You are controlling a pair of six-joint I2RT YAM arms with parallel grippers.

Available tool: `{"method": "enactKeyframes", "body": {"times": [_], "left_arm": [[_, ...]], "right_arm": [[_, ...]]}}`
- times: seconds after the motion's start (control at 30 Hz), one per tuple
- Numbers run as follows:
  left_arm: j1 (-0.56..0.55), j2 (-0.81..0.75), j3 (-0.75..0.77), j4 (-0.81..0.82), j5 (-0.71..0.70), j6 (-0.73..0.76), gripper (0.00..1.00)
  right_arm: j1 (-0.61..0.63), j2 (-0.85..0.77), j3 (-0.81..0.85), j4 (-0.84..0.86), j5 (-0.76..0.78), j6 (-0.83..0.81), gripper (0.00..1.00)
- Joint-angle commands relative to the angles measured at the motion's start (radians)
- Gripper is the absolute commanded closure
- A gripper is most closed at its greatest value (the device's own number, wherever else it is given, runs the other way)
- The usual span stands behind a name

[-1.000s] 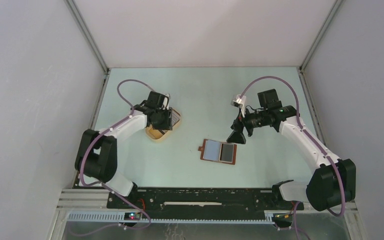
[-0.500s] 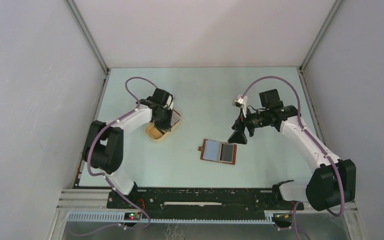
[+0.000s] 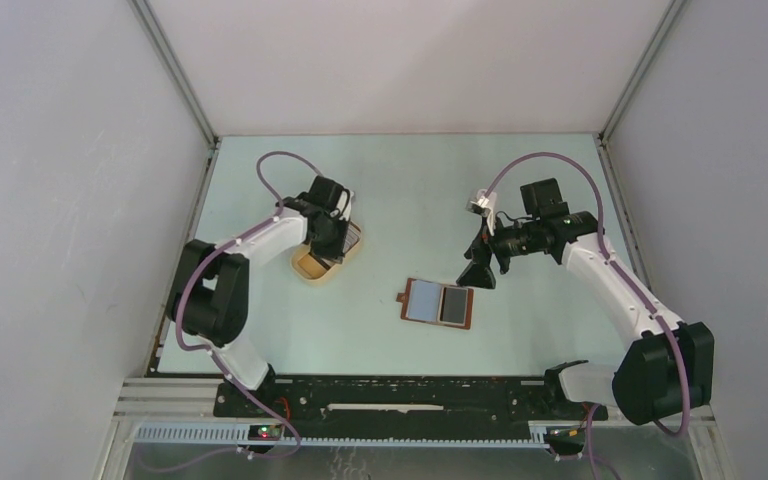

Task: Put the credit cards into the card holder
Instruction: Move the storage box to the center of the board.

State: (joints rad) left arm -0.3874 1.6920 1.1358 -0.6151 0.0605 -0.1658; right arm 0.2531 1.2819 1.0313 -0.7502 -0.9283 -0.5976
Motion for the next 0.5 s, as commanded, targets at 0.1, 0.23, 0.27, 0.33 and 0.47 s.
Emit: {"method": "enactKeyframes", "body": {"times": [0.1, 0.23, 0.27, 0.33, 0.47], "left_arm": [[-0.071, -0.041, 0.008, 0.013, -0.001, 0.044, 0.90], [-0.114, -0.059, 0.003, 0.014, 0.008, 0.051, 0.90], [-0.131, -0.064, 0.001, 0.014, 0.012, 0.051, 0.90], [-0.155, -0.073, -0.004, 0.019, 0.027, 0.051, 0.91], [-0.197, -0.086, -0.027, 0.036, 0.051, 0.040, 0.91]], "right_arm": [[-0.009, -0.038, 0.041, -0.010, -0.030, -0.016, 0.08], [-0.009, -0.042, 0.041, -0.012, -0.031, -0.017, 0.09], [-0.009, -0.044, 0.040, -0.011, -0.031, -0.016, 0.09], [-0.011, -0.045, 0.041, -0.012, -0.031, -0.017, 0.09], [-0.012, -0.050, 0.041, -0.013, -0.034, -0.016, 0.08]]}}
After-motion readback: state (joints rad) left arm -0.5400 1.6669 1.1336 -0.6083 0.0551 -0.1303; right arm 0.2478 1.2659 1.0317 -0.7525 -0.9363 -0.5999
